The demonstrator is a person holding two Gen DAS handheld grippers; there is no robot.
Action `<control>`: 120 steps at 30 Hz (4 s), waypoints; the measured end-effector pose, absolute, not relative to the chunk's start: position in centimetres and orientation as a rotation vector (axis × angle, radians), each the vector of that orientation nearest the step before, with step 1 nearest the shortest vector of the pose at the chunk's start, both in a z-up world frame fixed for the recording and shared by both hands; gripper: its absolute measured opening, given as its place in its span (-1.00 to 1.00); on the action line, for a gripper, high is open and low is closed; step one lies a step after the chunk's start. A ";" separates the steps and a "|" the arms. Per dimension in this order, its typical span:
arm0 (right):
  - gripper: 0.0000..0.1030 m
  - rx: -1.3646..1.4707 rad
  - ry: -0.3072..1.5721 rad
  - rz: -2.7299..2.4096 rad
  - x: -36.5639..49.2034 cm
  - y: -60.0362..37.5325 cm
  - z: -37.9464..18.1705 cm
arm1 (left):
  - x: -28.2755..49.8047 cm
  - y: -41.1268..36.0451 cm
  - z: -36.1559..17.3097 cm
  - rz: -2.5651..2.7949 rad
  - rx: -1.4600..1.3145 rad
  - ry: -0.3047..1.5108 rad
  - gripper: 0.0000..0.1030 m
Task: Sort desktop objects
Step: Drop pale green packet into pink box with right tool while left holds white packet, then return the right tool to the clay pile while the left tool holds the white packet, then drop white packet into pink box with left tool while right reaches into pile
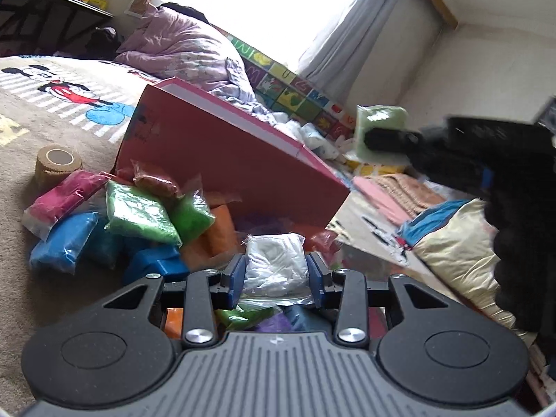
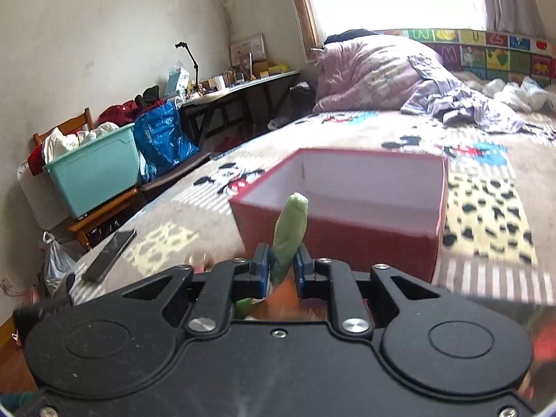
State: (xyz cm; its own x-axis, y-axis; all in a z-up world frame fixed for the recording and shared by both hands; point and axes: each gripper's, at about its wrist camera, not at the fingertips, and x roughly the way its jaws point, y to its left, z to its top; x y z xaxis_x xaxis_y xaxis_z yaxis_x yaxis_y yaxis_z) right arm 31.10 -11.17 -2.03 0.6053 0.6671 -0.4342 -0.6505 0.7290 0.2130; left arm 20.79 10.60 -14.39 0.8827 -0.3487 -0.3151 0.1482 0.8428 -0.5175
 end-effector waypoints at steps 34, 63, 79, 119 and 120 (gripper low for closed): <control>-0.71 0.124 0.977 0.485 49.5 -6.1 -8.0 | 21.6 12.2 -15.2 -0.297 -0.604 0.414 -0.29; 0.17 0.085 0.631 0.530 28.2 -14.6 -10.4 | 21.6 11.7 -15.3 -0.246 -0.574 0.431 -0.29; -0.32 -0.451 0.473 0.585 24.6 -11.1 -14.0 | 21.3 10.1 -15.1 -0.216 -0.466 0.456 -0.29; -0.75 -0.040 0.564 0.759 28.0 -13.3 -13.8 | 26.4 5.5 -2.0 -0.148 -0.199 0.396 -0.29; -0.75 -0.037 0.569 0.761 28.1 -13.3 -13.9 | 27.1 5.5 -1.5 -0.146 -0.192 0.393 -0.29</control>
